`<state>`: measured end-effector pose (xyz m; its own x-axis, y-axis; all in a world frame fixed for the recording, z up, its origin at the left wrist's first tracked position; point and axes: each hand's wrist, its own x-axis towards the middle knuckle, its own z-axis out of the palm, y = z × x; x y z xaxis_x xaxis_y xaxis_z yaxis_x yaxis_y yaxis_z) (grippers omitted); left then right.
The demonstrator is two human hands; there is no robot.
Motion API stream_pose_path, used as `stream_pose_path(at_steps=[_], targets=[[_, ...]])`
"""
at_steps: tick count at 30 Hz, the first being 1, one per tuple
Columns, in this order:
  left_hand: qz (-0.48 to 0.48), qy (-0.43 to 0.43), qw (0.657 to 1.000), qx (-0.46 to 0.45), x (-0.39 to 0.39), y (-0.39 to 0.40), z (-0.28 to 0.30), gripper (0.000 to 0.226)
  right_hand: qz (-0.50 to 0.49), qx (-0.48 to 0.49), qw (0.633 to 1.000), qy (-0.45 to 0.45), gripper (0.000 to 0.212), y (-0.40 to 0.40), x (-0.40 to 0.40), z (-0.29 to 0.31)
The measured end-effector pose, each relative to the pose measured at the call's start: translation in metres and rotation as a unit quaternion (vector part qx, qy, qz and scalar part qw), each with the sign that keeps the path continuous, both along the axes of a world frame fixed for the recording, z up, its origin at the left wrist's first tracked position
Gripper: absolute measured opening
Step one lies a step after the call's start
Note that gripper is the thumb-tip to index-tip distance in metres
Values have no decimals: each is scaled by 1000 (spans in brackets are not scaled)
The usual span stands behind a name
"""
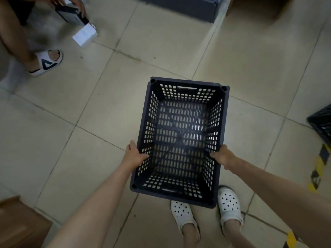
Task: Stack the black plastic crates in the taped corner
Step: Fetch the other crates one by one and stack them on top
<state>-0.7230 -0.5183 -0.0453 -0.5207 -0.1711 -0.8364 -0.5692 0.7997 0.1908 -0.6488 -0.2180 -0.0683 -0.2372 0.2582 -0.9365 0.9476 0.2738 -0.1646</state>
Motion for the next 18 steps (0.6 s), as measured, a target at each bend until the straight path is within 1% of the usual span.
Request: stream_pose_path(at_steps=[2,4,5,7,9,11,13,14,16,17,18], targets=[[32,-25,999,15,4,-13,-13,96,-14,70,997,36,55,-6,5,-12],[73,-60,995,42,7,-21,-23,93,-35,101,992,67,53,-2,8,-21],[82,-71,992,56,9,-23,-28,87,-43,96,992,70,58,0,10,-26],[89,-61,992,65,10,-22,-33,75,-54,66,994,63,65,1,14,-32],[99,-66,991,59,7,-20,-33,64,-84,36,995,50,63,4,14,-36],[103,-73,991,51,4,-17,-27,49,-104,26,993,40,55,12,12,-38],[80,-39,995,37,2,-15,-22,40,-102,30,994,35,40,23,5,-34],[44,-8,999,21,2,-16,-17,38,-87,38,995,39,34,27,1,-30],[-60,59,996,-43,0,-16,-5,38,-30,75,995,53,31,34,-10,-17],[-96,95,988,-74,-3,-14,3,38,5,98,994,58,31,36,-16,-8],[-110,134,980,-95,-7,-12,13,37,36,119,990,62,32,37,-21,2]])
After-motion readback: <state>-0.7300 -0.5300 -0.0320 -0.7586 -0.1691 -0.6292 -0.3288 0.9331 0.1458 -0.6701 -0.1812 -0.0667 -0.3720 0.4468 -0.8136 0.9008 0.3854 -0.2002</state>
